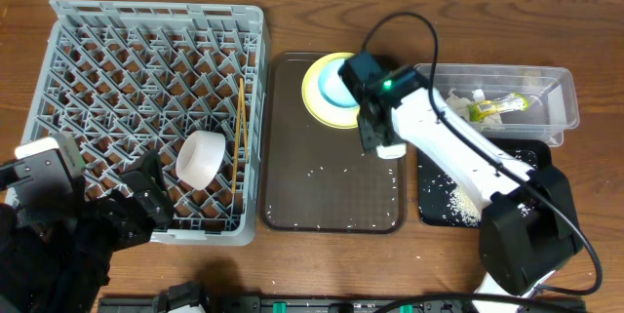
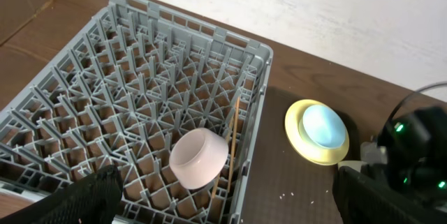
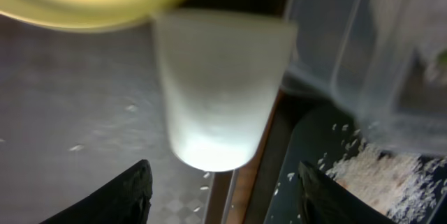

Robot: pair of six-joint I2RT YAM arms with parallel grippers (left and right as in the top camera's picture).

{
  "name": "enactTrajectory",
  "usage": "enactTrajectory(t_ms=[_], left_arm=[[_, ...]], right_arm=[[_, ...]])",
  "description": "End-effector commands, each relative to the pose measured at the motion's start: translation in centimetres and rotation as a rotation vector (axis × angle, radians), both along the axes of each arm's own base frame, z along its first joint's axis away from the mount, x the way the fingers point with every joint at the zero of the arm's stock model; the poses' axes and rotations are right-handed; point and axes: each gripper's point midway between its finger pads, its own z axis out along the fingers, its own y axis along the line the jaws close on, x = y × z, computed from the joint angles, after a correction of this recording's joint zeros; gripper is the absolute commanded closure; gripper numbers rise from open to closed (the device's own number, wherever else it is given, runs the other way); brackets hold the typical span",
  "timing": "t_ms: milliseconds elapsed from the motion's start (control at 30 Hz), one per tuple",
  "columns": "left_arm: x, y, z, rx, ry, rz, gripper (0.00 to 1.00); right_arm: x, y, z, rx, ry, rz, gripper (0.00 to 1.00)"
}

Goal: Sort waste into correct bins and load items into the dishwasher

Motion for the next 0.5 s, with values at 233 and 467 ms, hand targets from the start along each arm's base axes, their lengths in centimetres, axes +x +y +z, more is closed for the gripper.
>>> enactTrajectory(t_ms=[233, 467], left_arm=[[0.0, 0.2, 0.2, 0.0, -0.007, 0.015, 0.03], [0.0, 0.2, 0.2, 0.0, -0.007, 0.015, 0.03]], right_arm=[[-1.8, 0.9, -5.0, 0.017, -0.016, -0.019, 0.36], [-3.0, 4.8, -6.0, 0.122, 0.006, 0.121, 0.39]])
